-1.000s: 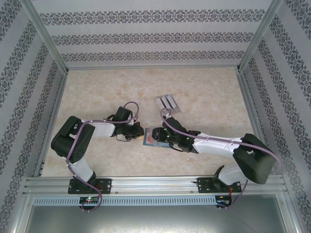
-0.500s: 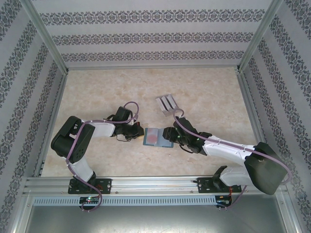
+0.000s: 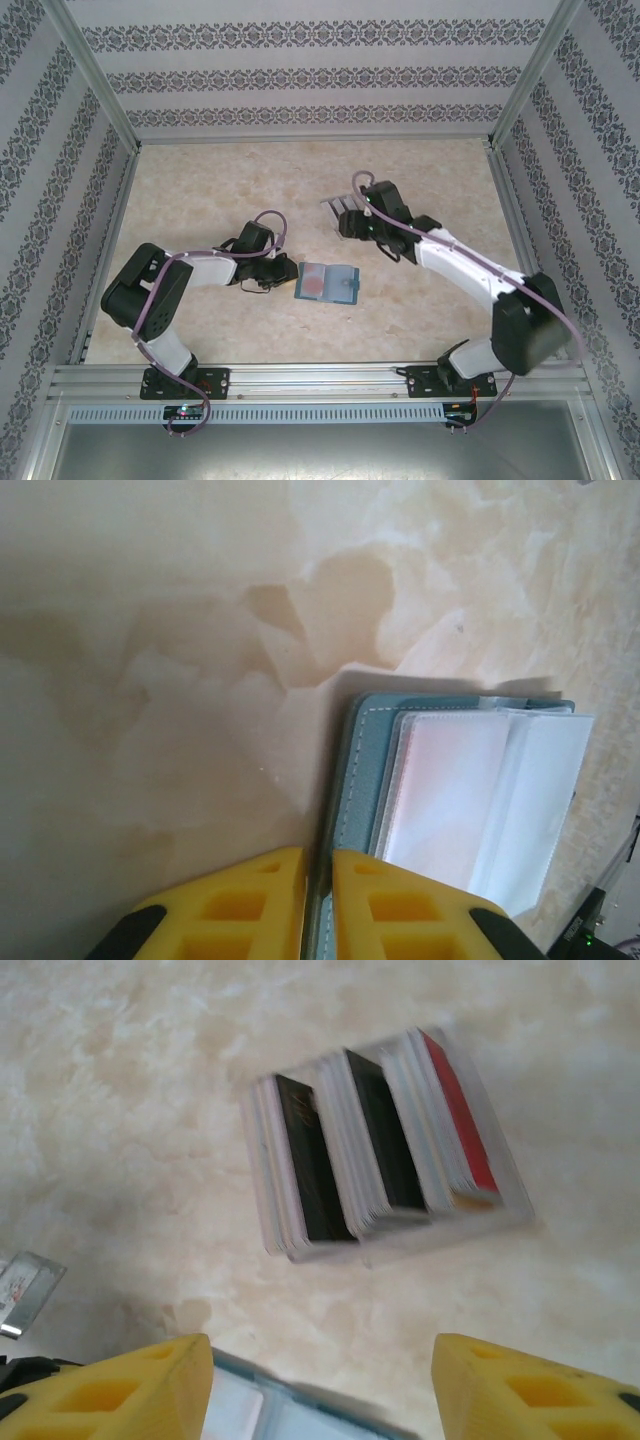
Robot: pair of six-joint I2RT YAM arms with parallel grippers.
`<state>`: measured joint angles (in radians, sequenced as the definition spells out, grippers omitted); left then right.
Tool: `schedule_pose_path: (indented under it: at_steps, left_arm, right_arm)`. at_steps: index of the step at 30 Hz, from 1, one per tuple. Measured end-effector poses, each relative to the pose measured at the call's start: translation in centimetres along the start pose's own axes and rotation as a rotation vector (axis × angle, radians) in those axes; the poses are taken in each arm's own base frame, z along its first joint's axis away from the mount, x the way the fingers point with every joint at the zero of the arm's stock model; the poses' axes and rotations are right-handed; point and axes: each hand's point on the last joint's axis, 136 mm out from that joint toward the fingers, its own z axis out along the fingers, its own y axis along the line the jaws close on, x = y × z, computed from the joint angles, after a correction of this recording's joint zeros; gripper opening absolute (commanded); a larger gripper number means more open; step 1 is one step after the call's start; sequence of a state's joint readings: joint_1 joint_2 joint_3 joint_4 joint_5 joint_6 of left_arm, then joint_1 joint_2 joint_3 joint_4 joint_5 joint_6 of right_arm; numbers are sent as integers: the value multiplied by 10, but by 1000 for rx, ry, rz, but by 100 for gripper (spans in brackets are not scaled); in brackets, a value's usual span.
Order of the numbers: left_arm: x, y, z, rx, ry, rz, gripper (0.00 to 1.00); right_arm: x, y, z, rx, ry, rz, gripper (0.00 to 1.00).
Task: Put the credit cards into the card holder
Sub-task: Pick up the credit card from the storage box.
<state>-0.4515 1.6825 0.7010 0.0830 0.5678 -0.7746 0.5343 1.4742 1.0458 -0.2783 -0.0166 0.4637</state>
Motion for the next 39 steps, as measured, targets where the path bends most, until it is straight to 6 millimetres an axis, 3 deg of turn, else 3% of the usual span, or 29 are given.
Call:
schedule_pose_path:
  at_steps: [3,6,10,15,39]
  left_arm:
    - [0,2,-1,-4,-13,3,18]
    - [-1,2,-3,2,-30,7,18]
    - [-2,4,-4,-9,-46,6,18]
    - [-5,6,-7,-27,-64,6,18]
    - [-5,9,-9,-42,-75,4,18]
  right_arm:
    - [-17,10,20,1,23,-81,62]
    - [-22,11,46,27,74,-148,62]
    - [-18,7,78,82,162,-219,66]
    - [-6,0,98,132,245,-291,66]
    - [-20,-29,91,409,205,-469,55]
